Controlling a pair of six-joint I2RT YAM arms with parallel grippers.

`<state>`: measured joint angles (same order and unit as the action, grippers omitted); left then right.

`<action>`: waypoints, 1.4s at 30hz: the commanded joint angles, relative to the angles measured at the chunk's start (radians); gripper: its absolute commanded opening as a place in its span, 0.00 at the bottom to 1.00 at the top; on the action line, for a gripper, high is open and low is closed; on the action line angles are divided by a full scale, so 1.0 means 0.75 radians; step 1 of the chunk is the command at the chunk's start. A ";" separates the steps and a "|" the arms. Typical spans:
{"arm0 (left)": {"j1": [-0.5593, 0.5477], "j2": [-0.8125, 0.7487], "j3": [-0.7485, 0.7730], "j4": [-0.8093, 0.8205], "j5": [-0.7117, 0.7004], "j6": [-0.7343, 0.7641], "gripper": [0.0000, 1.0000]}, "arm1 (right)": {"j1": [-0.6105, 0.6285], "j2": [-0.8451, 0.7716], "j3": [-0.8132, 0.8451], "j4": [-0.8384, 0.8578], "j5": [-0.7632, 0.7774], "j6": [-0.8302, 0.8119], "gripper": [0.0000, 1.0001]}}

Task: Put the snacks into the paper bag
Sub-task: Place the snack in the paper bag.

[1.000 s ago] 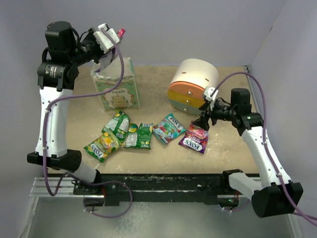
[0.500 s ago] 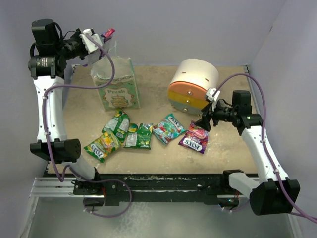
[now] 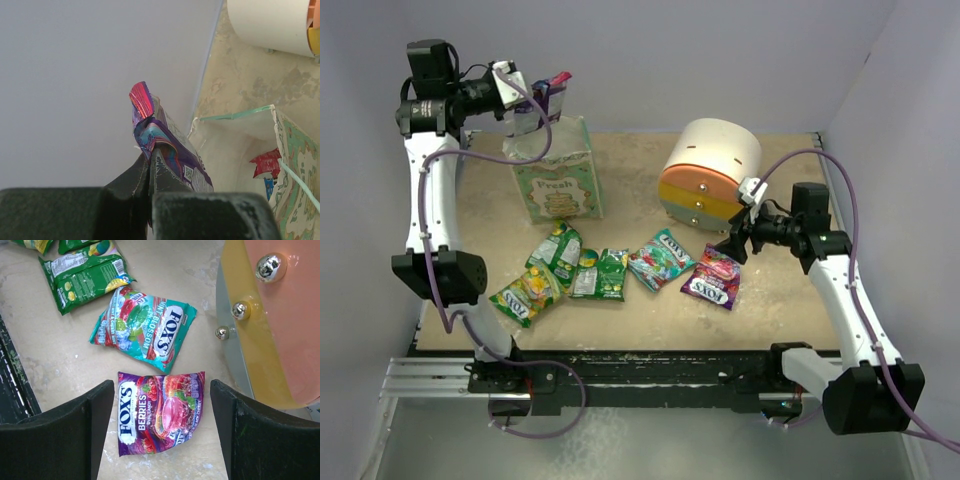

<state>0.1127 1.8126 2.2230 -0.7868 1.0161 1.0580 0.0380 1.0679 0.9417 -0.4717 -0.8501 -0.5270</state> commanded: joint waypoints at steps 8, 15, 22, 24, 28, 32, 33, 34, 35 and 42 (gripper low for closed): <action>0.015 0.128 0.176 -0.136 0.185 0.222 0.00 | -0.022 -0.023 -0.012 0.049 0.017 -0.023 0.80; 0.015 0.190 0.202 -0.177 0.229 0.254 0.00 | -0.053 -0.017 -0.018 0.058 0.022 -0.023 0.80; 0.015 0.254 0.197 -0.242 0.290 0.264 0.00 | -0.085 -0.015 -0.022 0.066 0.019 -0.021 0.80; 0.015 0.266 0.183 -0.283 0.292 0.302 0.00 | -0.089 -0.013 -0.024 0.070 0.019 -0.019 0.80; 0.015 0.281 0.143 -0.348 0.261 0.383 0.00 | -0.092 0.003 -0.024 0.073 0.017 -0.018 0.80; 0.013 0.321 0.139 -0.388 0.216 0.462 0.00 | -0.092 0.021 -0.022 0.073 0.013 -0.019 0.80; 0.013 0.333 0.139 -0.387 0.209 0.470 0.00 | -0.092 0.025 -0.022 0.074 0.013 -0.018 0.80; 0.012 0.343 0.141 -0.387 0.199 0.478 0.00 | -0.092 0.028 -0.022 0.075 0.013 -0.020 0.80; 0.011 0.351 0.142 -0.387 0.191 0.485 0.00 | -0.092 0.030 -0.022 0.074 0.011 -0.021 0.80; 0.010 0.389 0.138 -0.375 0.164 0.497 0.02 | -0.092 0.030 -0.024 0.077 0.009 -0.023 0.80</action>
<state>0.1165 2.1075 2.3184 -1.0855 1.1061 1.3808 -0.0273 1.0939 0.9268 -0.4454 -0.8288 -0.5278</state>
